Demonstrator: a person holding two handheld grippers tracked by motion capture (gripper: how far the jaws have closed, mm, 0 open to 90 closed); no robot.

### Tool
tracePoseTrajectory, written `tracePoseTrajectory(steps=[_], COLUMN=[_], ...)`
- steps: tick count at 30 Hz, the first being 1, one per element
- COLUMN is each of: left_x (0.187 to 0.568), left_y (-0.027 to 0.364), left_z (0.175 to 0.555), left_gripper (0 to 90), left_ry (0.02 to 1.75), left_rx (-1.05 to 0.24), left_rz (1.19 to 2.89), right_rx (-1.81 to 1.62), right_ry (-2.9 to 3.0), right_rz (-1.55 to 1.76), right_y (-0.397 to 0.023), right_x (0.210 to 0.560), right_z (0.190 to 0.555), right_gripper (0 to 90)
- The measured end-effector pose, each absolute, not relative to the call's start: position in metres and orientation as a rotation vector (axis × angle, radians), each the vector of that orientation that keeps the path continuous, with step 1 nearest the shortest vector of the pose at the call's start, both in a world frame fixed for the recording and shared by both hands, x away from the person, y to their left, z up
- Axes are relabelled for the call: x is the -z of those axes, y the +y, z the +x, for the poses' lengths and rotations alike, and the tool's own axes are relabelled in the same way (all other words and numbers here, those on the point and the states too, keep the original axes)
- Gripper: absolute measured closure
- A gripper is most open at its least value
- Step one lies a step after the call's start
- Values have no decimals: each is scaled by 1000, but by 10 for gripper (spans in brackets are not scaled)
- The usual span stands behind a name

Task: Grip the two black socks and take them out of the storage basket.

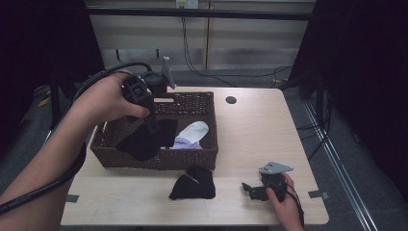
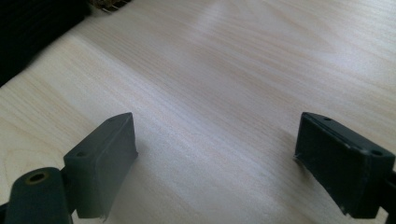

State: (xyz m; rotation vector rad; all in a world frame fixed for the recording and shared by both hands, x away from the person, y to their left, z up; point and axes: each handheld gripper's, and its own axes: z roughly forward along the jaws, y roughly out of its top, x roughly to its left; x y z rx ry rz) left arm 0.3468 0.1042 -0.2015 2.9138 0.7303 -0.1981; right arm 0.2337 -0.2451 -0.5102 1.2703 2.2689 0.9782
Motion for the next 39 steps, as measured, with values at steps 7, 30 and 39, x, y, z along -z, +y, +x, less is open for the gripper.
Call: tracePoseTrajectory(steps=[7,30,39], left_x=[209,321,351], left_y=[93,68,66], left_z=[327,323,327], left_gripper=[832,830,818], left_ry=[627,560,577], left_rx=[228,395,397], left_rz=[2925,2897,2887], right_rx=[-979,-980,-979], right_ry=[2268,2272,2274], right_rz=[1271,1273,1270], right_y=[-245,-245,-245], right_x=[510,510,510], right_z=[234,234,234], right_gripper=[116,115,114])
